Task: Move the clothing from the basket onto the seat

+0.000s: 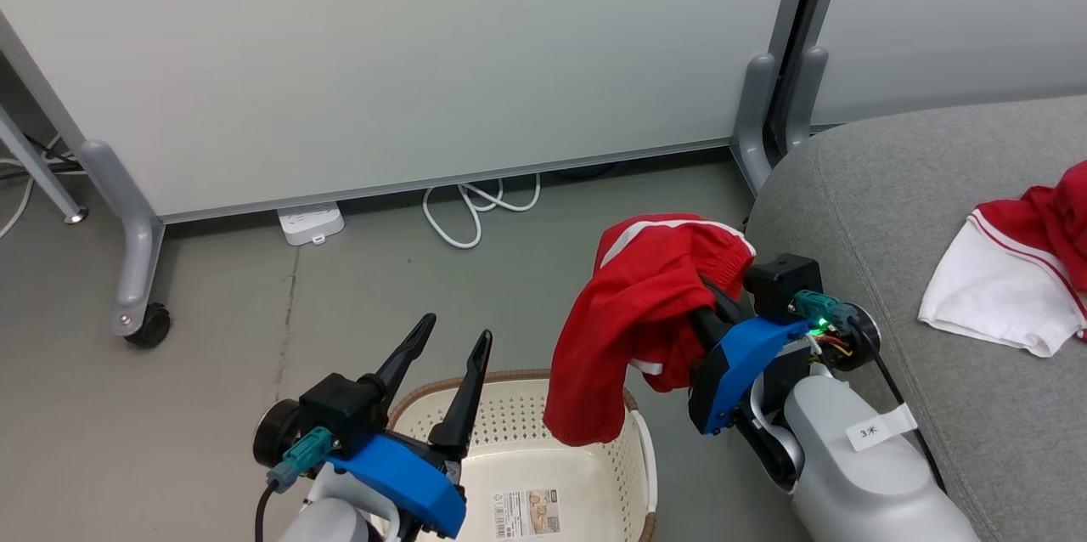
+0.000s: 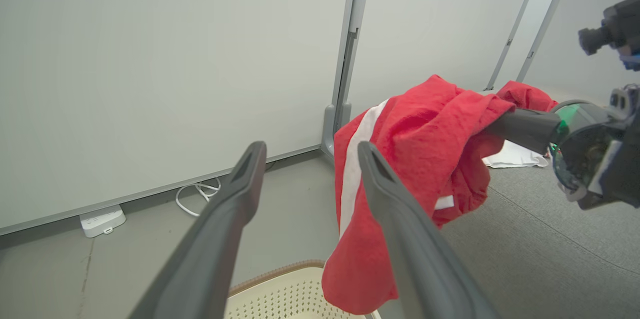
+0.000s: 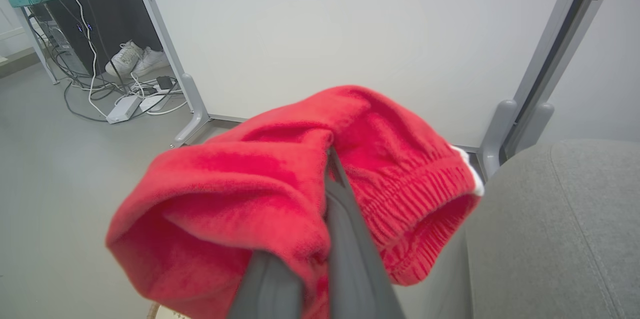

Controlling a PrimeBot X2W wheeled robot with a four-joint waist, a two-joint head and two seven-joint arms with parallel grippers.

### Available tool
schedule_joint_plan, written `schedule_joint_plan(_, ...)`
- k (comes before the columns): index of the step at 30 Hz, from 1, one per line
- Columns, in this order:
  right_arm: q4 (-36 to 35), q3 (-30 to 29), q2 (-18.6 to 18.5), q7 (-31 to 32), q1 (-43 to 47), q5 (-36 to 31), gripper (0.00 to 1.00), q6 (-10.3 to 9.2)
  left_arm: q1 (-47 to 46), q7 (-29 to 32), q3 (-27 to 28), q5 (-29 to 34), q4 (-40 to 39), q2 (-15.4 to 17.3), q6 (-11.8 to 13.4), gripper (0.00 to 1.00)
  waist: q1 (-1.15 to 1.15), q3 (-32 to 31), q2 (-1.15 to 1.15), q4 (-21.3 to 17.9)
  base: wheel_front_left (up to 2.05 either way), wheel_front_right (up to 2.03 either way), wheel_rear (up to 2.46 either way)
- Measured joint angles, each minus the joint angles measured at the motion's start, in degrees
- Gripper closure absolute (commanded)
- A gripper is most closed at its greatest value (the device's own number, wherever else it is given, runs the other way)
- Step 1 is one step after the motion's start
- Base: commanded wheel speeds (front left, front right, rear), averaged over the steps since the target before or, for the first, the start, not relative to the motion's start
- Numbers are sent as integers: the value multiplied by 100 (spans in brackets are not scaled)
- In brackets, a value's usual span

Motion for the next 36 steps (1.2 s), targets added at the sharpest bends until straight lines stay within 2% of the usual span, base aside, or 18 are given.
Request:
schedule_joint_plan(6, -41, 16, 1, 8, 26, 1, 100, 0, 2, 0, -7, 7, -1, -1, 0, 0, 0, 18, 0, -102, 0, 0, 0)
schedule_joint_plan(12, -125, 25, 0, 33, 31, 1, 100, 0, 27, 0, -46, 23, -22, 41, -1, 0, 0, 84, 0, -413, 0, 0, 0)
schedule_joint_plan(36, -238, -153, -3, -18, 46, -32, 100, -1, -168, 0, 1, 129, -82, 123, -1, 0, 0, 533, 0, -2379, 0, 0, 0)
